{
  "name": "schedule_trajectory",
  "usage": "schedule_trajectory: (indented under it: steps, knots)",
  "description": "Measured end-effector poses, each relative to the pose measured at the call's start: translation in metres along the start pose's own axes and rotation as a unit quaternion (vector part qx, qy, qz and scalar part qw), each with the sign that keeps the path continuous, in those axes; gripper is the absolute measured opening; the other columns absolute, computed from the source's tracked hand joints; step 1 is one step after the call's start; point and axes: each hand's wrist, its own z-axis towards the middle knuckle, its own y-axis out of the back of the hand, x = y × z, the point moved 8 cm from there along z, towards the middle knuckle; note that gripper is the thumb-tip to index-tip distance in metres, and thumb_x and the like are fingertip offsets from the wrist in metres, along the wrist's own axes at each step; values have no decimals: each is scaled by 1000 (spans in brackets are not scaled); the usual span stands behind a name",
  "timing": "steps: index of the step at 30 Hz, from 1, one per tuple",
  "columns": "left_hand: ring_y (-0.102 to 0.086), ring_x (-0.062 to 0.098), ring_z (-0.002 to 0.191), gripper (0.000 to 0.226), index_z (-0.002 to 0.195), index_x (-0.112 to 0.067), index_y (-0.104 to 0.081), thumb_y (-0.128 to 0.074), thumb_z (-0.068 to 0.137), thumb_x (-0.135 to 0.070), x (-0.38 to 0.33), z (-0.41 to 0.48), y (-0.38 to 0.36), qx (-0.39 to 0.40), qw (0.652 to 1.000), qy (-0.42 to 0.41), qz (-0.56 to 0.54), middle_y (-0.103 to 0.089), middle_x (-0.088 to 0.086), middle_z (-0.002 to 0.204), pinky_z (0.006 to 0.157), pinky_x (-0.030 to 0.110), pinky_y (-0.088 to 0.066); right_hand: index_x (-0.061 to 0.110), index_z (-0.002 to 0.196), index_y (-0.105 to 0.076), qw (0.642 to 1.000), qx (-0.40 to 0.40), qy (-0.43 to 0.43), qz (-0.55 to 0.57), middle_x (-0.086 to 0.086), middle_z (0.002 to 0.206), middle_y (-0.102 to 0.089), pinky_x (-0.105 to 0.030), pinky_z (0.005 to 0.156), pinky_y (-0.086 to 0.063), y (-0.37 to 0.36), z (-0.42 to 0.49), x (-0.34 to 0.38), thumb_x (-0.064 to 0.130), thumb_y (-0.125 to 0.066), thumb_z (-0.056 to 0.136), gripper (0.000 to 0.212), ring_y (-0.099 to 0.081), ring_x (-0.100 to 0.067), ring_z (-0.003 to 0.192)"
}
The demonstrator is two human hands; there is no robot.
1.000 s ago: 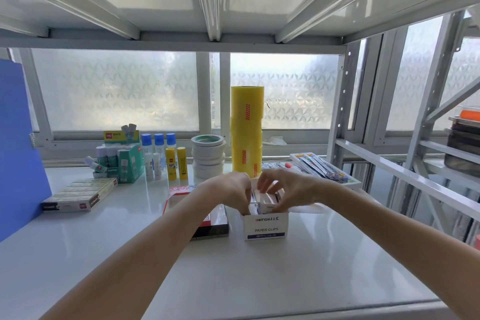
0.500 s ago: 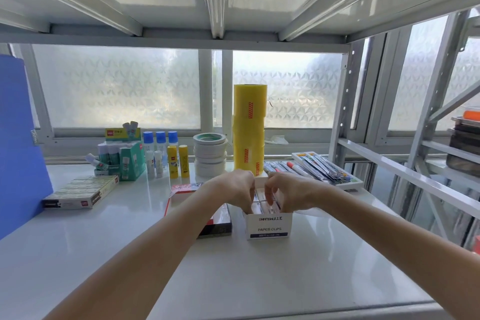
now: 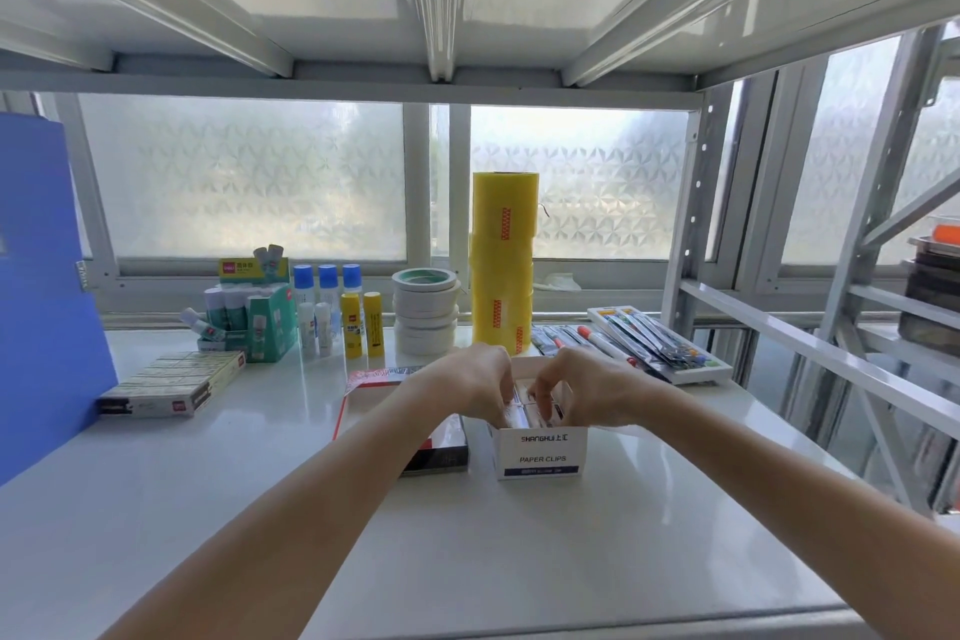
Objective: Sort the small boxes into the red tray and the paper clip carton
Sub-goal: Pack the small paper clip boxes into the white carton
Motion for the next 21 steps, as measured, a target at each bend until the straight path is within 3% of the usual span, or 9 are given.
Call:
schedule_trajectory:
  steps: [3, 7, 12, 19, 21]
  knots:
    - [-66, 25, 102, 39, 114, -9, -70, -78, 76, -17, -1, 0, 0, -4, 1000, -8, 15, -71, 8, 113, 92, 37, -56, 21, 76, -73, 1000, -6, -5, -6, 2, 103, -67, -15, 55, -34, 2, -3, 1, 12, -75, 70, 11, -51, -7, 78]
    - [-64, 23, 102, 32, 108, -11, -72, -77, 77, -18, -1, -1, -2, -7, 999, -18, 27, -70, 6, 111, 90, 34, -55, 21, 78, -72, 1000, -14, -15, -3, 2, 111, -68, -18, 53, -32, 3, -3, 0, 15, -76, 69, 11, -55, -13, 89]
    - [-66, 26, 96, 18, 93, -5, -74, -75, 77, -12, -2, -1, -3, -10, 999, -20, 24, -72, 10, 102, 86, 37, -57, 24, 78, -69, 999, -16, -19, -35, 4, 89, -62, -18, 49, -29, 4, -6, 5, 15, -71, 73, 11, -46, -9, 70]
    - [-65, 31, 105, 24, 101, 0, -72, -74, 78, -9, -3, 0, -5, 15, 1000, -21, 0, -71, 14, 108, 89, 39, -55, 26, 74, -67, 1000, 5, -15, -15, 6, 87, -60, -17, 51, -31, 1, -4, 4, 13, -71, 74, 13, -46, -4, 67]
    - [-59, 27, 118, 43, 119, -4, -67, -76, 79, -17, -3, -1, -1, 47, 998, -25, -26, -65, 9, 125, 97, 36, -49, 29, 66, -65, 999, 33, 0, 31, 3, 94, -67, -20, 63, -41, -1, 2, 0, 12, -74, 69, 20, -56, -11, 81]
